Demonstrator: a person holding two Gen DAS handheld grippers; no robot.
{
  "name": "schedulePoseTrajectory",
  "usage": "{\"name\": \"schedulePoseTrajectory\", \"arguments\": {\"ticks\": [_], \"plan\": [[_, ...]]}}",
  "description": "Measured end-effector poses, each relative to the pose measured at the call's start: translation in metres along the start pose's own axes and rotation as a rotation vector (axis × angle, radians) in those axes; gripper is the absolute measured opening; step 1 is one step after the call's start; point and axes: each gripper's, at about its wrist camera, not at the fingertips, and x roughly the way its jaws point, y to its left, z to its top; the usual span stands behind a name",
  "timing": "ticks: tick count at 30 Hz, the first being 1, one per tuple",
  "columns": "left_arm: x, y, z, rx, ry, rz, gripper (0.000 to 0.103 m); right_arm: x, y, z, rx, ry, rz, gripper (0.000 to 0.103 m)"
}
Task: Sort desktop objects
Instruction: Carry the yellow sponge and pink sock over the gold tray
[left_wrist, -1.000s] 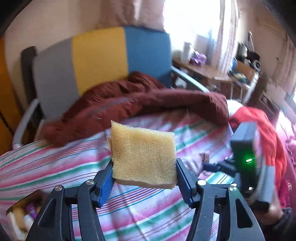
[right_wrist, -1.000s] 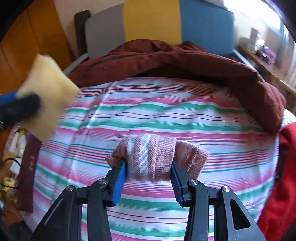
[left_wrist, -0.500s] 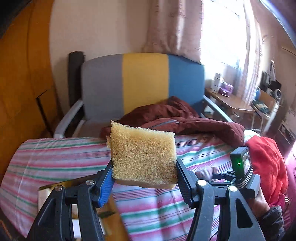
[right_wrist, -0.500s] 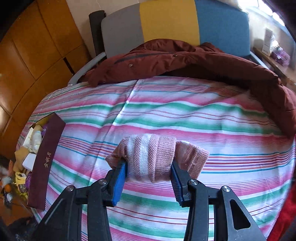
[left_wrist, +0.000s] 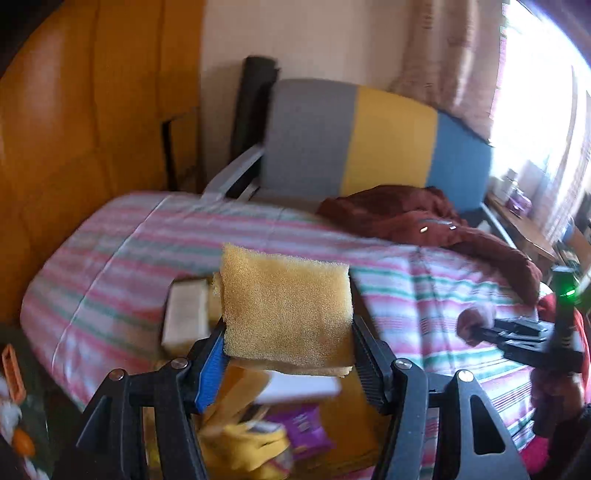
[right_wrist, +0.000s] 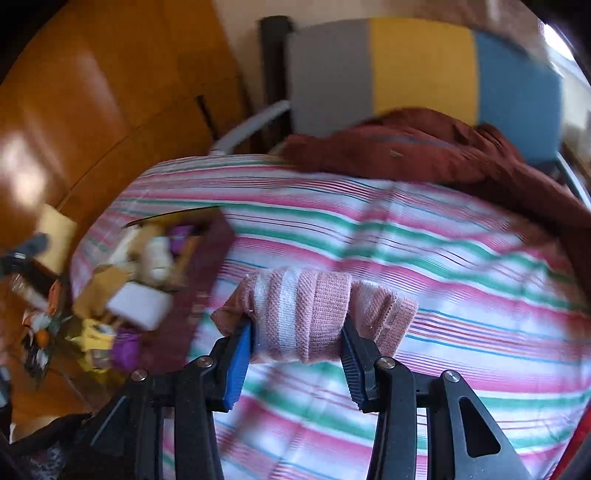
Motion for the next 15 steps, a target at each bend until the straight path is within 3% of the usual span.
{"name": "schedulePoseTrajectory", "arguments": {"ticks": [9,15], "plan": [[0.012,0.059,-0.046,-0.117,0.053,0.007,0.062,0.022,0.115,0.012,-0.112,0.022,0.136,0.046],[0.029,0.061,-0.044,-0.137,0.069,-0.048,0.062,0.063,0.144,0.026,-0.087,0.074,0.111,0.046]]}}
